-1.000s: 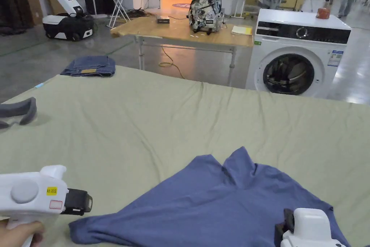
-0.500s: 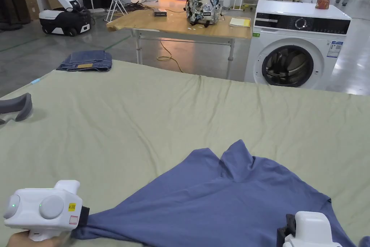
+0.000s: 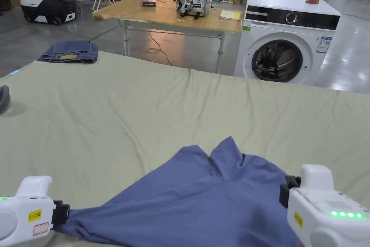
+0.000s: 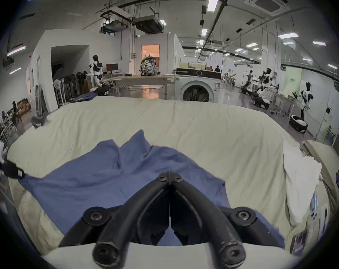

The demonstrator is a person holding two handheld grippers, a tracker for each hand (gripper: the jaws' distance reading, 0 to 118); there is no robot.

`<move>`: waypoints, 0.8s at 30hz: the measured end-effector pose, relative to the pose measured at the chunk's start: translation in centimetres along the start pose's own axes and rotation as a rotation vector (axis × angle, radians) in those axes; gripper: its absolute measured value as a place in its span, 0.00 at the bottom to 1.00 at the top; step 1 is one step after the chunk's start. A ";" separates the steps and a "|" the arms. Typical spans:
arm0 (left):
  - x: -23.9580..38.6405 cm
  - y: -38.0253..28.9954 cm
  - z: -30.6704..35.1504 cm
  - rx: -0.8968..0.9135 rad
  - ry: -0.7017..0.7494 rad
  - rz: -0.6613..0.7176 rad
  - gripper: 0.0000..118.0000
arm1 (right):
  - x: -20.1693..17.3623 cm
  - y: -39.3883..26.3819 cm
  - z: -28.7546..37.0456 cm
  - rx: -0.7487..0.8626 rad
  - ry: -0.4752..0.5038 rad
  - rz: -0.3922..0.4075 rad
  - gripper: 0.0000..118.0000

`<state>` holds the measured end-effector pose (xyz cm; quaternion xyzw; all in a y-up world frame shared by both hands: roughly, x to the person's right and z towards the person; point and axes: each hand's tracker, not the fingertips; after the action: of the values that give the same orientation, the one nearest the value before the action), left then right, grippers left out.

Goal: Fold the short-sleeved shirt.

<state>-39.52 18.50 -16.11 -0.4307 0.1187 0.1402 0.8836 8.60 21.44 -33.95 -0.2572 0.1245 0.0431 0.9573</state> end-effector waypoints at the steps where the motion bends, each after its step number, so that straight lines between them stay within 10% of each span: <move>1: 0.2 -0.2 -0.1 0.006 0.009 -0.009 0.00 | 0.4 1.0 -1.3 -0.016 0.008 -0.009 0.00; 7: -0.1 -0.5 -1.6 -0.027 0.017 -0.004 0.00 | 1.7 6.3 -11.4 -0.183 0.069 0.047 0.02; 12: -0.7 -0.6 -3.4 -0.042 0.021 0.010 0.00 | 1.2 7.6 -18.1 -0.339 0.095 0.181 0.58; 24: -0.8 -0.9 -4.5 -0.071 0.022 0.030 0.00 | -0.8 4.9 -25.0 -0.590 0.171 0.234 0.57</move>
<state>-40.38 14.29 -17.86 -0.4614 0.1299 0.1530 0.8642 1.74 13.07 -57.05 -0.5102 0.2153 0.1654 0.8161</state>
